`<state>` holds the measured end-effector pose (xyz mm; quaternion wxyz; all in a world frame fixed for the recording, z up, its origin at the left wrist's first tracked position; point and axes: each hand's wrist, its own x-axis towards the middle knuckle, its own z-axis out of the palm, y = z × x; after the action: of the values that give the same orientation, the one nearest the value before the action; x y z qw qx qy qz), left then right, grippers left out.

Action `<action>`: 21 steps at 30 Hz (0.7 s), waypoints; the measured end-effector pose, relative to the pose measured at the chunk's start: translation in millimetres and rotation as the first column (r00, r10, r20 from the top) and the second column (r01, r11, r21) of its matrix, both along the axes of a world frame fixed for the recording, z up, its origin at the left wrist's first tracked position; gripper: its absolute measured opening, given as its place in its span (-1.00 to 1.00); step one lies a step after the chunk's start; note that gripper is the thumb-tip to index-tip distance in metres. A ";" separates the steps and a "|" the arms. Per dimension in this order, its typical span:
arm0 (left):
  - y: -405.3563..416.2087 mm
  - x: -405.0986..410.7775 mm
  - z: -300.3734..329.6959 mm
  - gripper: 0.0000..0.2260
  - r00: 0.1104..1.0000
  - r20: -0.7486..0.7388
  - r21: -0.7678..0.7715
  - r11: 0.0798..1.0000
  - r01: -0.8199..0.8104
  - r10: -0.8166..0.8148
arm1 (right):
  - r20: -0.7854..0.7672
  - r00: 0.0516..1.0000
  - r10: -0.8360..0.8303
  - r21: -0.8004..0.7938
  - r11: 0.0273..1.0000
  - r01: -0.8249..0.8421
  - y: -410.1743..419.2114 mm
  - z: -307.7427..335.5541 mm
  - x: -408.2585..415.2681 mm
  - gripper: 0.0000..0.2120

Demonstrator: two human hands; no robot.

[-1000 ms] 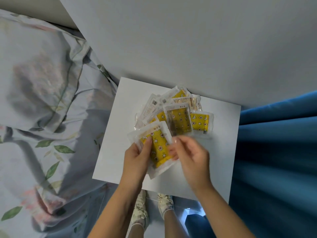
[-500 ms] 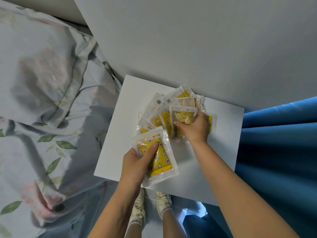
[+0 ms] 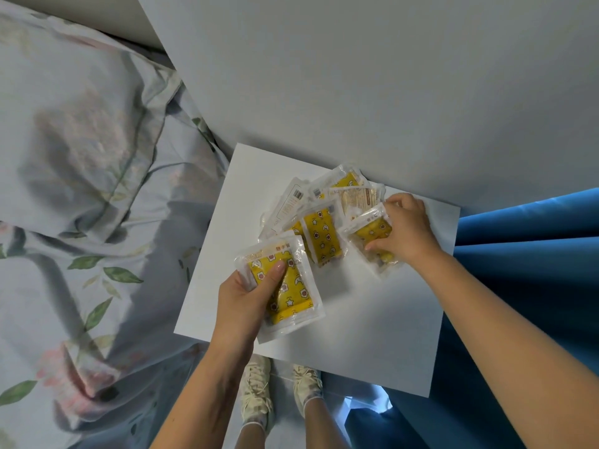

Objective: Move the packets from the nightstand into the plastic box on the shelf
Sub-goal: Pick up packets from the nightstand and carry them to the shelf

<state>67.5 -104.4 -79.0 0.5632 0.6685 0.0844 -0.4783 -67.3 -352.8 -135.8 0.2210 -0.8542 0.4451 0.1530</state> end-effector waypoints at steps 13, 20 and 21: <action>2.2 -4.3 -5.5 -0.68 1.000 0.003 -0.033 0.999 0.002 -0.002 | -0.007 0.982 0.186 0.008 0.982 -0.186 23.8 -4.2 -19.1 -0.34; 14.7 -3.8 4.9 -0.67 0.996 0.048 -0.046 0.996 0.080 -0.077 | 0.326 0.903 -0.278 0.209 0.953 0.218 39.3 31.0 -34.2 -0.28; 16.2 -3.8 9.4 -0.65 0.996 0.056 -0.047 0.996 0.075 -0.072 | 0.357 0.848 -0.391 0.279 0.911 0.303 42.3 43.2 -36.0 -0.22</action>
<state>63.7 -88.2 -69.6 0.5634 0.6699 0.0330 -0.4824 -103.3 -310.6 -92.5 0.4221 -0.7434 0.5183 -0.0232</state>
